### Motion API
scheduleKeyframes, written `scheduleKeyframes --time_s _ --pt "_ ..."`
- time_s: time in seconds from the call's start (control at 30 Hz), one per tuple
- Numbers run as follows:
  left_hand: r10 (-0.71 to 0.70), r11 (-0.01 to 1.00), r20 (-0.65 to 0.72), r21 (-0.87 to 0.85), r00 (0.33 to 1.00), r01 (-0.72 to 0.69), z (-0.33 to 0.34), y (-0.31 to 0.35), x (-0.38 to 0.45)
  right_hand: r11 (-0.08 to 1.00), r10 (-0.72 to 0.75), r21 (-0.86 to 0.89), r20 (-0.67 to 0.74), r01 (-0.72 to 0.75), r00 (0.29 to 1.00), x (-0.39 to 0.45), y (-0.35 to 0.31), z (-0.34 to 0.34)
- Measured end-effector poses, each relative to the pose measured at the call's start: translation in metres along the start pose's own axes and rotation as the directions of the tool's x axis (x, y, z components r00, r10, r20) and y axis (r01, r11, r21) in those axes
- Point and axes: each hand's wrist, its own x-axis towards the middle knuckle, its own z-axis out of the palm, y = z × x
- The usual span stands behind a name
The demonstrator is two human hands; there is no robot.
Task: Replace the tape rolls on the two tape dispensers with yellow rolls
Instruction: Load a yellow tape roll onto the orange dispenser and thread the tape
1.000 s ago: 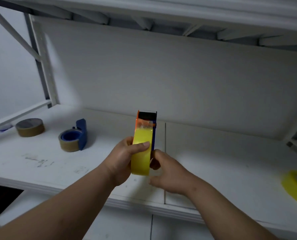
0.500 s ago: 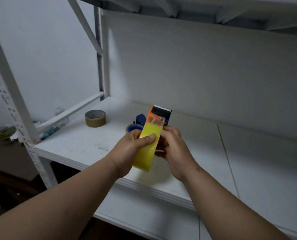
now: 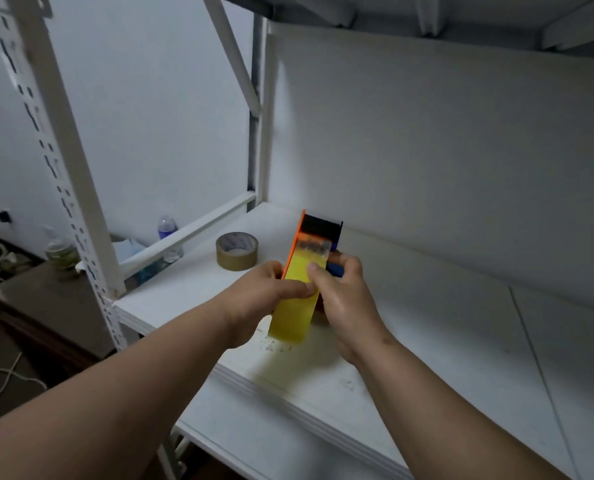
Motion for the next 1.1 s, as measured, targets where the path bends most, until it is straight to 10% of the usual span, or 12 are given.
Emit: scheduleKeyframes --time_s 0.17,0.57,1.1 --pt "0.017 0.998 -0.090 -0.066 0.996 -0.023 -0.026 -0.007 0.014 0.993 0.009 -0.121 0.055 -0.002 0.998 0.020 0.005 0.021" --pt "0.013 0.991 0.168 -0.131 0.986 0.010 -0.118 -0.013 0.057 0.944 0.118 -0.311 0.009 -0.109 0.993 0.049 0.008 0.097" --pt "-0.068 0.997 0.236 -0.023 0.969 0.076 -0.118 -0.007 0.074 0.834 -0.244 -0.551 -0.422 -0.033 0.873 0.049 0.007 0.106"
